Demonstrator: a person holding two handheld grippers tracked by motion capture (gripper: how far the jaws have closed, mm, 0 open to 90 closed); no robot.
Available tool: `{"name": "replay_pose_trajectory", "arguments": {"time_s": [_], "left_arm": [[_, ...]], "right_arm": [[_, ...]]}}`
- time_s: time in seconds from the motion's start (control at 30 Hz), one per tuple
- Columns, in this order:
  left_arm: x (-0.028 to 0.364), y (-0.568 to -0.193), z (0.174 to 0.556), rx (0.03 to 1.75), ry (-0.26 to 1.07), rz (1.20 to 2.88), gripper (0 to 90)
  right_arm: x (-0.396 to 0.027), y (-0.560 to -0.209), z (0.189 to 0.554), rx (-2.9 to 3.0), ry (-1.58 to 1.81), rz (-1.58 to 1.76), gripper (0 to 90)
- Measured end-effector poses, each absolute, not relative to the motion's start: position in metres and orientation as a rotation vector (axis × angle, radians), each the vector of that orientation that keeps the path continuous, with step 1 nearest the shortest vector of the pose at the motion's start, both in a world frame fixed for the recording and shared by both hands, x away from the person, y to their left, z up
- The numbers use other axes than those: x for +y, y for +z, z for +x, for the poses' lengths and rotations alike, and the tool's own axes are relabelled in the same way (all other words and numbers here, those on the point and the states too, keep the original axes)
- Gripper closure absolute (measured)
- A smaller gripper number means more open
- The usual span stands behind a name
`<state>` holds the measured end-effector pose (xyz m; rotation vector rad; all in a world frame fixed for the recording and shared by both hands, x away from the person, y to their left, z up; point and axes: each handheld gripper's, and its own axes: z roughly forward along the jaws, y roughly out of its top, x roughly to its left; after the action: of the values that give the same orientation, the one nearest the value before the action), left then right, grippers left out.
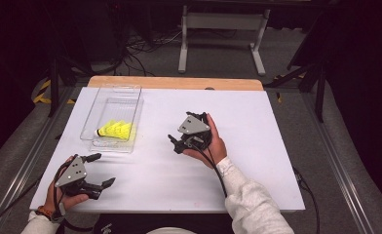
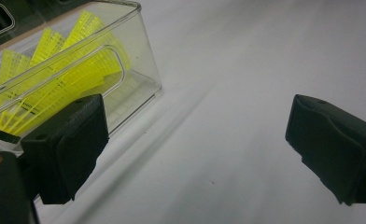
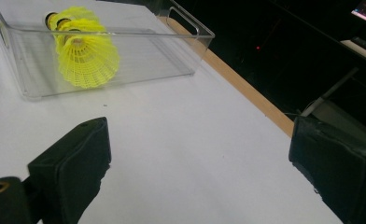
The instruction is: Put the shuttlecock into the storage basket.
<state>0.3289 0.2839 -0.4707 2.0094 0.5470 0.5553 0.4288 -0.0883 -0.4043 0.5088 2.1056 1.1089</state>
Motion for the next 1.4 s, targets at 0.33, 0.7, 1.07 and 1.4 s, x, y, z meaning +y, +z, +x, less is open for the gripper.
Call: {"name": "replay_pose_trajectory", "arguments": {"time_s": [0.33,0.7,1.07,1.4], "left_arm": [[0.285,-0.471,0.329,0.544,0.554,2.007,6.8],[0.284,-0.471,0.329,0.544,0.554,2.011,6.8],[0.285,-0.471,0.329,0.545,0.555,2.012,6.8],[0.285,-0.471,0.329,0.547,0.55,2.01,6.9]], "right_arm": [[-0.1,-0.407,0.426,2.087,1.081,0.529,5.7],[-0.113,-0.412,0.418,2.101,1.016,0.537,5.4],[-0.121,-0.414,0.41,2.082,0.997,0.522,5.2],[-0.131,-0.417,0.404,2.075,0.975,0.518,5.0]]}}
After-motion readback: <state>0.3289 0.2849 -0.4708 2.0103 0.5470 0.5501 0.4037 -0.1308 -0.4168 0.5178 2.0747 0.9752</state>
